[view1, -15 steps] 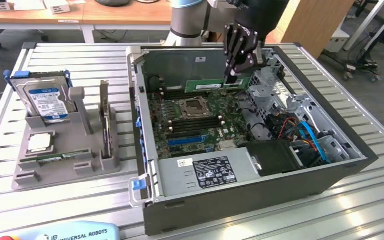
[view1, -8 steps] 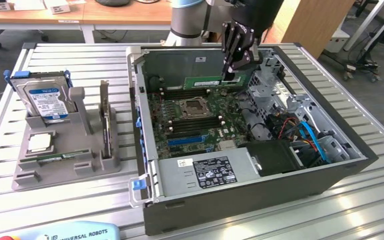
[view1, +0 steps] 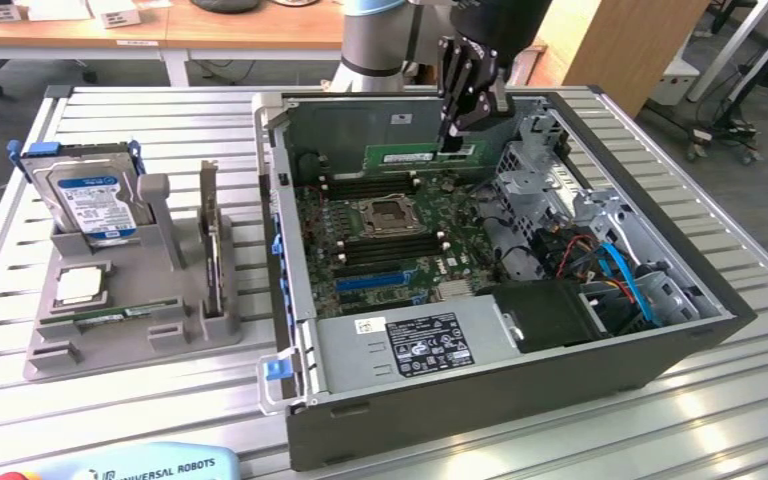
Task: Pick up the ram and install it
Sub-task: 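Pick up the ram and move it above insertion slot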
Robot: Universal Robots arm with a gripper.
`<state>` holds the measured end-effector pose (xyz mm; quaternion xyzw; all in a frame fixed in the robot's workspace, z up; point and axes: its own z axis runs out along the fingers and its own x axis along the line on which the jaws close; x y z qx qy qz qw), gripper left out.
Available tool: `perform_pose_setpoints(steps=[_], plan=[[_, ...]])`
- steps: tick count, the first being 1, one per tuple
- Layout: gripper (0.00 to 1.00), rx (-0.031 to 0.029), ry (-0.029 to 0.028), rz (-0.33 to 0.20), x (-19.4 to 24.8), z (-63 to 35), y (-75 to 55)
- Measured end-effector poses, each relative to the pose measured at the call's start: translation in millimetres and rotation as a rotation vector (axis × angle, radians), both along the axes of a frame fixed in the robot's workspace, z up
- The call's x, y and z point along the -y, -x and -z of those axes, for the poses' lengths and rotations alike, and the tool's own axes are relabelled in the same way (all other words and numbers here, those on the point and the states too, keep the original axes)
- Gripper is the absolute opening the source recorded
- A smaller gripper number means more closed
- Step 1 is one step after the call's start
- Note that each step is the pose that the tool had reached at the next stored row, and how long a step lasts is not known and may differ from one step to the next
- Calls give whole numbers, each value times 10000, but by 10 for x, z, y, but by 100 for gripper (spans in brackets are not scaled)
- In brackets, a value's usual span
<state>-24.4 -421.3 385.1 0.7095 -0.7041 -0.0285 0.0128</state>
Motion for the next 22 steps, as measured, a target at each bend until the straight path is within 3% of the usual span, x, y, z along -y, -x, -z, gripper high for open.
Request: perform_pose_setpoints(steps=[4, 10, 22], plan=[[12, 7, 3, 8, -85, 6, 3], [12, 8, -3, 8, -87, 23, 3], [12, 7, 0, 8, -87, 240, 9]])
